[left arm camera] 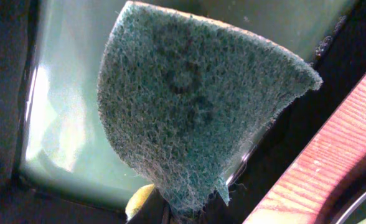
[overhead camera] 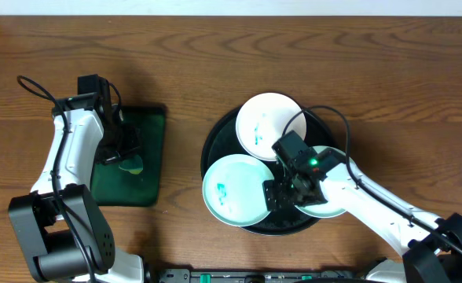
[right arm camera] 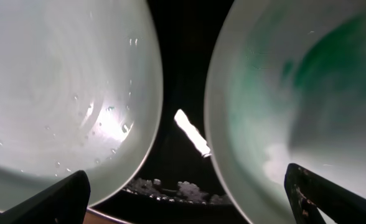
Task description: Clean dirty plates on tray and stack at the side
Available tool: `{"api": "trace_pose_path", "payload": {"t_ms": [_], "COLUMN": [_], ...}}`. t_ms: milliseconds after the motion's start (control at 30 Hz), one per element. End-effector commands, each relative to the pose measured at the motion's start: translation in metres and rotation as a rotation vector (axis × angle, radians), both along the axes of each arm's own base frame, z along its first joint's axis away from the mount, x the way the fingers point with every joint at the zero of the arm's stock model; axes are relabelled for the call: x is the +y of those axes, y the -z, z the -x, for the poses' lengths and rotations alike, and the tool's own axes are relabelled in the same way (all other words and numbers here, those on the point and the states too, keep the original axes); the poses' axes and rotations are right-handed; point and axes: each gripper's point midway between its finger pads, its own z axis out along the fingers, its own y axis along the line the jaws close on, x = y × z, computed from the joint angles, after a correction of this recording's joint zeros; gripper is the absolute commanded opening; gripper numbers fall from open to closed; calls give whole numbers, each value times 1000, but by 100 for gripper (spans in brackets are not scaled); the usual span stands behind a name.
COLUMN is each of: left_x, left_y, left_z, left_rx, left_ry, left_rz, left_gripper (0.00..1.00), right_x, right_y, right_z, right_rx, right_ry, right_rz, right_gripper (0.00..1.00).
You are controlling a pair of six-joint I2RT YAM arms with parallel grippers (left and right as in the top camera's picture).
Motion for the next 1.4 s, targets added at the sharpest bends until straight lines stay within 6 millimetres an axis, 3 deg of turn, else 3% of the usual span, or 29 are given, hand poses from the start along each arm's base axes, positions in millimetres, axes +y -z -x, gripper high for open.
{"api": "trace_pose_path", "payload": {"t_ms": [0, 200, 433, 1100, 1267, 1367], "left_x": [1, 1, 1, 1, 1, -2], "left_y": [-7, -7, -7, -7, -6, -7], "left_z": [-6, -6, -6, -6, -5, -6], "left_rx": [-26, -25, -26, -22, -22, -25], "left_ry": [-7, -7, -7, -7, -7, -6], "left_rz": [-2, -2, -2, -1, -1, 17], "left_gripper": [7, 8, 7, 7, 7, 7], "right_x": [-1, 10, 51, 41, 45, 45], "right_y": [-18, -44, -52, 0, 12, 16], "right_z": [-24, -34, -12, 9, 16, 17], "right_rx": [-93, -117, 18, 73, 77, 75], "right_ry": [-23, -48, -6, 179, 214, 234], "right_rz": [53, 25, -198, -155, -166, -168], "right_gripper": [97, 92, 87, 83, 74, 62]}}
